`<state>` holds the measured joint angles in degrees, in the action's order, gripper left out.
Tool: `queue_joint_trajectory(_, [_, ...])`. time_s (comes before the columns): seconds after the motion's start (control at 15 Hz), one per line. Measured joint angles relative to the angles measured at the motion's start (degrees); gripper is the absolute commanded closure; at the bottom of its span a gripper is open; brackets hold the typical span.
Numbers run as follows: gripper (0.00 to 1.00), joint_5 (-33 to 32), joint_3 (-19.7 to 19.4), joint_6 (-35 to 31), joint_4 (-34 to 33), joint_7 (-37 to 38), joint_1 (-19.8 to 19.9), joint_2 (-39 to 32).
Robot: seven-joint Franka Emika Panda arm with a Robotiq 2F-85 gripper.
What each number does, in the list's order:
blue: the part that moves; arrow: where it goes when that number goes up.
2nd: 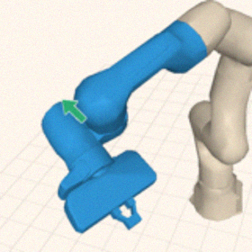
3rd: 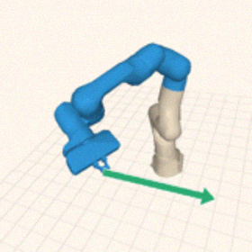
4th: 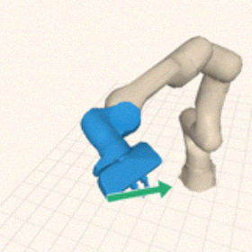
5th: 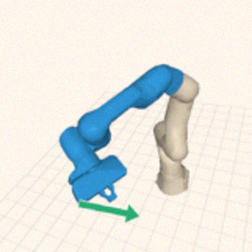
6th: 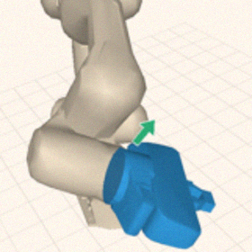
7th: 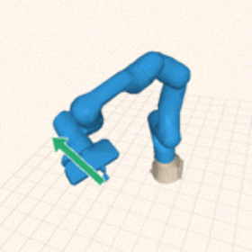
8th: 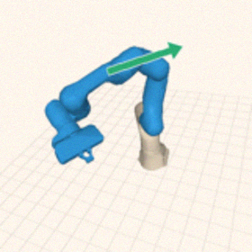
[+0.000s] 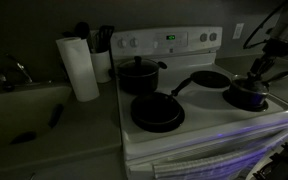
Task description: Take the lid from the stove and put it on the right black pot
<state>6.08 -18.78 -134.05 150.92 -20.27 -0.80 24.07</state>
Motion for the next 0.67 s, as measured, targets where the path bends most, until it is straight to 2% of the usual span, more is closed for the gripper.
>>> queue_joint_trajectory(0.33, [0.85,-1.7,1.9,5.2,-3.6,1.1,0.3,-3.1])
queue_joint_trajectory(0.67, [0.85,-7.1,5.3,10.9,-7.7,4.7,1.5,-7.0])
